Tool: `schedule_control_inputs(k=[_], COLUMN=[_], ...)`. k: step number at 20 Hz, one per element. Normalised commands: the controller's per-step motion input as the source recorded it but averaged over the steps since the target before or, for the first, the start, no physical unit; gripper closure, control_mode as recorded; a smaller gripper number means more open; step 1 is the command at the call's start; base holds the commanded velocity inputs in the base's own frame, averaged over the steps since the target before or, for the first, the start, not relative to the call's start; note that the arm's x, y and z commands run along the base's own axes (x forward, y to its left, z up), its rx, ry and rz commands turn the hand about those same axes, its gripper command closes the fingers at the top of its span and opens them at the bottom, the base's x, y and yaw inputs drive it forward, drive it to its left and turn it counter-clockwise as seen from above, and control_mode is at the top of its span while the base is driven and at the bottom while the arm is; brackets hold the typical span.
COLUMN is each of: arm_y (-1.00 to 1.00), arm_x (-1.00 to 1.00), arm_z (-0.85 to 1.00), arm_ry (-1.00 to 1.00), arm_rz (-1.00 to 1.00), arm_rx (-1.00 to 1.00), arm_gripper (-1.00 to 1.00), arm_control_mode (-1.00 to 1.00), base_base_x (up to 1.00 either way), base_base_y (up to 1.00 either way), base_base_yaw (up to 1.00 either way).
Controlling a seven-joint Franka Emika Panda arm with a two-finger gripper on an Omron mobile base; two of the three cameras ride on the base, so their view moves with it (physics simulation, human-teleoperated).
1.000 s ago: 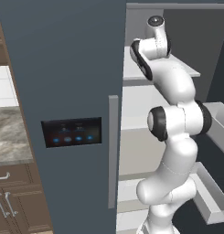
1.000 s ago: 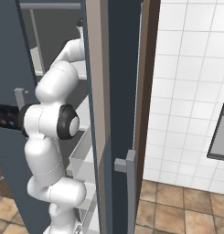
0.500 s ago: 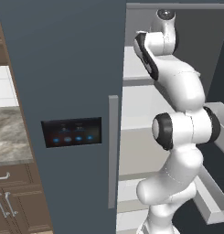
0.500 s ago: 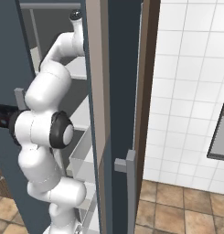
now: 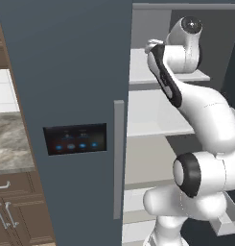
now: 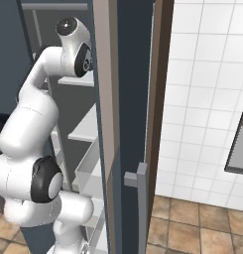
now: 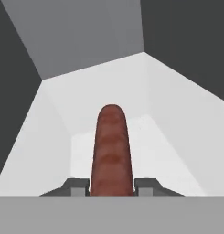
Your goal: Retrieve the sausage and cheese from the fridge and place them on the cutting board on the counter.
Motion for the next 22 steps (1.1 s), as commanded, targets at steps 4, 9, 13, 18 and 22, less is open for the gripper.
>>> schedule_control_inputs(k=[4,9,13,18,22], arm_y=[0.18,0.14,0.18,0.29,0.39], arm_x=[-1.00,-1.00,-1.00,-1.00,-0.92], arm_z=[0.00,0.20,0.16,0.00,-0.01], arm_ry=[-0.09,0.00,0.00,0.00,0.00], arm_rz=[0.09,0.07,0.07,0.12,0.11], arm_rx=[0.00,-0.01,-0.04,-0.10,-0.09], arm_gripper=[1.00,1.00,1.00,1.00,1.00], arm_control_mode=[-1.00,-1.00,-1.00,-1.00,-1.00], base_base_x=[0.00,0.00,0.00,0.00,0.00], base_base_y=[0.00,0.00,0.00,0.00,0.00], base_base_yaw=[0.00,0.00,0.00,0.00,0.00])
